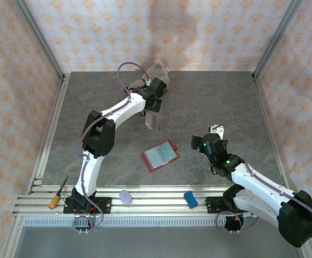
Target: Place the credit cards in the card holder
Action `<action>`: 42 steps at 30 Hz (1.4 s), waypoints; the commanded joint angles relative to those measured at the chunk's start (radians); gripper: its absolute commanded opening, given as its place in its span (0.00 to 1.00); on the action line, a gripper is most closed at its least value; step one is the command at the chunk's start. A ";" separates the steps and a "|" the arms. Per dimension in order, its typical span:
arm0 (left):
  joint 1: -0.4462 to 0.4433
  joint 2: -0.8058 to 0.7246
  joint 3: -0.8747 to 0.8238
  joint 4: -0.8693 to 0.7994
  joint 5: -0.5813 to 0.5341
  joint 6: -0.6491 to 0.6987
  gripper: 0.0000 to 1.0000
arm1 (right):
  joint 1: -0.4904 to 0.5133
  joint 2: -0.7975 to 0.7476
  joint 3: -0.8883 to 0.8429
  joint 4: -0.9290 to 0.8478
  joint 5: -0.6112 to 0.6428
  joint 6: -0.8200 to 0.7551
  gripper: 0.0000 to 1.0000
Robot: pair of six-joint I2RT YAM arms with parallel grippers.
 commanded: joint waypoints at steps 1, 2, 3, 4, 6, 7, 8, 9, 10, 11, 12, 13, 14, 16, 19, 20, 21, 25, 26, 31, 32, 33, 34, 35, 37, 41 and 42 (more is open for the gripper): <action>0.004 0.023 0.066 -0.031 -0.068 0.007 1.00 | -0.002 -0.015 -0.009 0.030 0.043 -0.009 0.99; 0.005 0.023 0.072 -0.034 -0.081 0.008 1.00 | -0.002 -0.013 -0.009 0.031 0.041 -0.010 0.99; 0.005 0.020 0.073 -0.031 -0.092 0.011 1.00 | -0.002 -0.012 -0.008 0.031 0.037 -0.011 0.99; 0.003 0.018 0.073 -0.026 -0.104 0.015 0.99 | -0.002 -0.010 -0.007 0.029 0.035 -0.012 0.99; 0.003 0.015 0.074 -0.020 -0.124 0.027 0.98 | -0.002 -0.011 -0.008 0.030 0.036 -0.012 0.99; 0.004 0.014 0.075 -0.022 -0.131 0.032 0.97 | -0.002 -0.011 -0.008 0.031 0.038 -0.012 0.99; 0.003 0.014 0.078 -0.028 -0.136 0.034 0.96 | -0.002 -0.011 -0.010 0.032 0.041 -0.010 0.99; 0.004 0.015 0.082 -0.035 -0.138 0.037 0.95 | -0.002 -0.011 -0.009 0.032 0.041 -0.011 0.99; 0.003 0.017 0.084 -0.040 -0.142 0.037 0.94 | -0.002 -0.010 -0.010 0.032 0.039 -0.011 0.99; 0.003 0.019 0.084 -0.040 -0.149 0.039 0.93 | -0.002 -0.011 -0.008 0.029 0.035 -0.012 0.99; 0.004 0.022 0.085 -0.038 -0.151 0.043 0.92 | -0.002 -0.011 -0.008 0.027 0.035 -0.012 0.99; 0.003 0.027 0.087 -0.039 -0.153 0.047 0.90 | -0.002 -0.012 -0.008 0.026 0.035 -0.012 0.99; 0.003 0.033 0.091 -0.045 -0.155 0.047 0.88 | -0.002 -0.014 -0.009 0.026 0.035 -0.011 0.99; 0.004 0.044 0.108 -0.066 -0.162 0.043 0.84 | -0.002 -0.015 -0.011 0.030 0.041 -0.010 0.99; 0.004 0.049 0.116 -0.072 -0.178 0.042 0.72 | -0.002 -0.016 -0.011 0.029 0.035 -0.011 0.99; 0.003 0.049 0.115 -0.067 -0.181 0.044 0.71 | -0.002 -0.015 -0.010 0.028 0.033 -0.012 0.99; 0.003 0.050 0.115 -0.066 -0.181 0.046 0.71 | -0.002 -0.015 -0.010 0.029 0.035 -0.010 0.99; 0.004 0.051 0.120 -0.075 -0.191 0.053 0.71 | -0.002 -0.011 -0.010 0.032 0.039 -0.011 0.99; 0.003 0.052 0.120 -0.074 -0.197 0.056 0.70 | -0.002 -0.009 -0.010 0.030 0.037 -0.011 0.99; 0.004 0.053 0.126 -0.078 -0.196 0.061 0.59 | -0.002 -0.012 -0.011 0.032 0.044 -0.009 0.99; 0.003 0.049 0.125 -0.081 -0.193 0.060 0.55 | -0.002 -0.011 -0.011 0.032 0.042 -0.009 0.99; 0.003 0.046 0.124 -0.079 -0.189 0.059 0.50 | -0.002 -0.009 -0.009 0.032 0.040 -0.010 0.99; 0.003 0.044 0.124 -0.077 -0.183 0.061 0.44 | -0.002 -0.008 -0.009 0.030 0.038 -0.011 0.99; 0.002 0.043 0.124 -0.073 -0.177 0.065 0.40 | -0.002 -0.007 -0.009 0.031 0.037 -0.011 0.99; 0.002 0.044 0.126 -0.071 -0.167 0.067 0.33 | -0.001 -0.007 -0.009 0.032 0.040 -0.011 0.99; 0.000 0.044 0.129 -0.081 -0.152 0.066 0.22 | -0.002 -0.005 -0.008 0.031 0.040 -0.011 0.99; 0.000 0.044 0.128 -0.080 -0.150 0.068 0.22 | -0.002 -0.004 -0.008 0.030 0.037 -0.010 0.99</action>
